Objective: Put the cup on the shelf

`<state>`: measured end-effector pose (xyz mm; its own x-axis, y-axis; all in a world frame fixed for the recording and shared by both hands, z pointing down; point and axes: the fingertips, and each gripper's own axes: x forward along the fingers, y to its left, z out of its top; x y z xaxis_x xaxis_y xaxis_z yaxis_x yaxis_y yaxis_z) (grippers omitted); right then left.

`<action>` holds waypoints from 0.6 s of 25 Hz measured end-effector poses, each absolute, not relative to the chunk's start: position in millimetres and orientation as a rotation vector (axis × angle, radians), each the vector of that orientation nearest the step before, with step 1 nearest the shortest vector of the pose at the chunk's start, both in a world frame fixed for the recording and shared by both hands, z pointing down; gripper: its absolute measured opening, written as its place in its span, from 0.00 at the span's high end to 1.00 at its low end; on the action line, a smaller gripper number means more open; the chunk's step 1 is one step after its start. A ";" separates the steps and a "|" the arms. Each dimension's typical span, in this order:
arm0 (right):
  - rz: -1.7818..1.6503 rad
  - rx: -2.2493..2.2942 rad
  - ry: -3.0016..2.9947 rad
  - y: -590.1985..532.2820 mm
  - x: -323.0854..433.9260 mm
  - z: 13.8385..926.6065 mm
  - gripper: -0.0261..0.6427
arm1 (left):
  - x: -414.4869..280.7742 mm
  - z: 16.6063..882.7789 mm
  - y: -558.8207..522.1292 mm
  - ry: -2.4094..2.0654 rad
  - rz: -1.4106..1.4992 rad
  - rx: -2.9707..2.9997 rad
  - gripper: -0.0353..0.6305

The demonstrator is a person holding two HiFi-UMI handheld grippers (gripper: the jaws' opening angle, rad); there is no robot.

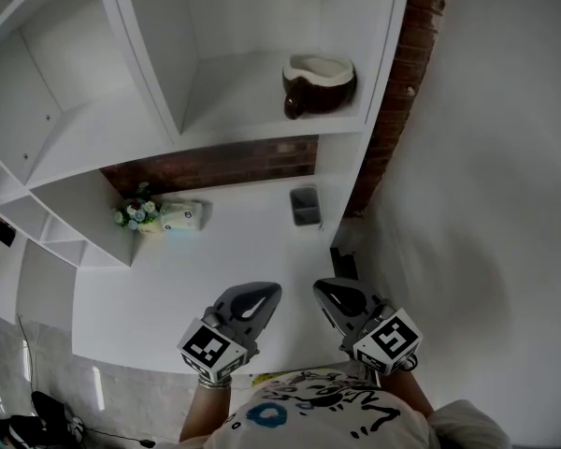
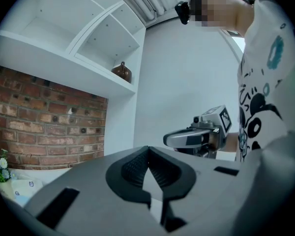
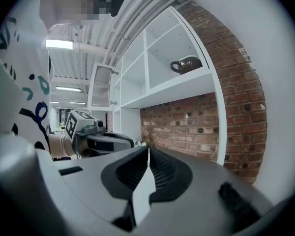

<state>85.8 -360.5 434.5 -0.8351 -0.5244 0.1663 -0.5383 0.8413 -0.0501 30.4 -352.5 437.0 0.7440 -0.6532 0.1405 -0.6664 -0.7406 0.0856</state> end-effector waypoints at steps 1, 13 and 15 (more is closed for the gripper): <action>0.147 0.824 -2.874 -358.8 85.3 435.5 0.92 | 30.4 438.8 -350.8 -1.059 0.155 2.810 0.92; 0.119 0.738 -2.872 -343.7 76.4 438.1 0.92 | 35.0 440.8 -339.5 -1.001 0.148 2.843 0.92; 0.110 0.738 -2.860 -343.7 77.1 439.4 0.92 | 35.1 443.0 -337.9 -0.994 0.163 2.850 0.92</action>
